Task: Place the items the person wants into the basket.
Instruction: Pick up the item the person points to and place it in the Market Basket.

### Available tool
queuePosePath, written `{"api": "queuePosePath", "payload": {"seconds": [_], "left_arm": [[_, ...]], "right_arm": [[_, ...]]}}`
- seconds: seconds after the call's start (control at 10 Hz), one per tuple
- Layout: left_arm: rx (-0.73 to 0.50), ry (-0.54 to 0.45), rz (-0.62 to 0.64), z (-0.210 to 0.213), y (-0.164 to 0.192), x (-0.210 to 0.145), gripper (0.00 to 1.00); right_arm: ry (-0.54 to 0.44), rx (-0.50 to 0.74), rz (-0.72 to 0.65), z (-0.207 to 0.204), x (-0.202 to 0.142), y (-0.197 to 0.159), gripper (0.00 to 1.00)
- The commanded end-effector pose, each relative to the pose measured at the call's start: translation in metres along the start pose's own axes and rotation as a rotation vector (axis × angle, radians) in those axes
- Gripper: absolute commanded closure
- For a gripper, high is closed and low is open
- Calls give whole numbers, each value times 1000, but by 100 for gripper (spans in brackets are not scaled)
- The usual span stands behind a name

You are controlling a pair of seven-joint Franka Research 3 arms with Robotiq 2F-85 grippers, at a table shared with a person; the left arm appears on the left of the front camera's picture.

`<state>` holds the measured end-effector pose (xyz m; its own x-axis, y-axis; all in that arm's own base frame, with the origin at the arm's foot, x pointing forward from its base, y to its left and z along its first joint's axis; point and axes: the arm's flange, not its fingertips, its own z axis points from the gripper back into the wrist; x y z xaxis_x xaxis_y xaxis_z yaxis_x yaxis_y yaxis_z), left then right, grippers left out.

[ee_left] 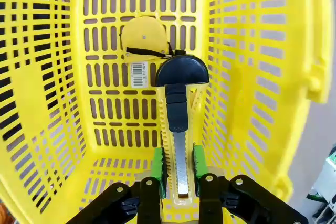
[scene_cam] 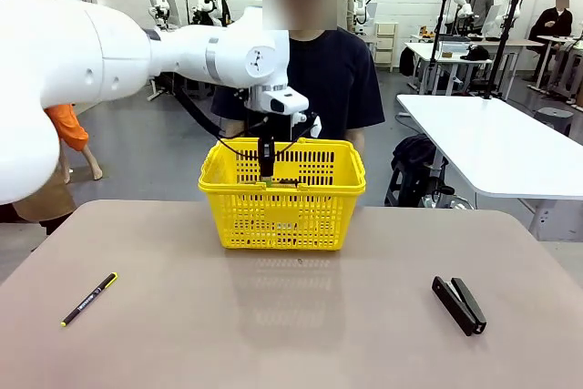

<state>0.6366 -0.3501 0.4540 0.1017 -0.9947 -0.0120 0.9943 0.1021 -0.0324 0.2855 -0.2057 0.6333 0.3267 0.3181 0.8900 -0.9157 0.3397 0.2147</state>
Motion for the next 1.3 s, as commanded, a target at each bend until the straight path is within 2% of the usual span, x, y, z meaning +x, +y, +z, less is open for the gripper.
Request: {"api": "queuePosePath", "payload": {"seconds": [0.0, 0.3, 0.4, 0.5, 0.6, 0.7, 0.8, 1.2], "left_arm": [[36, 4, -36, -6, 17, 10, 74], [1, 57, -35, -41, 23, 16, 74], [-7, 52, -47, -40, 22, 16, 14], [-1, 49, -51, -37, 21, 16, 14], [4, 47, -51, -35, 21, 16, 0], [2, 46, -52, -35, 21, 15, 13], [-1, 46, -55, -35, 21, 15, 0], [-15, 47, -53, -34, 22, 14, 0]], "right_arm": [[-25, 13, 23, 0, 2, -2, 0], [-25, 13, 23, 0, 2, -2, 0], [-25, 13, 23, 0, 2, -2, 0], [-25, 13, 23, 0, 2, -2, 0], [-25, 13, 23, 0, 2, -2, 0], [-25, 13, 23, 0, 2, -2, 0], [-25, 13, 23, 0, 2, -2, 0], [-25, 13, 23, 0, 2, -2, 0]]}}
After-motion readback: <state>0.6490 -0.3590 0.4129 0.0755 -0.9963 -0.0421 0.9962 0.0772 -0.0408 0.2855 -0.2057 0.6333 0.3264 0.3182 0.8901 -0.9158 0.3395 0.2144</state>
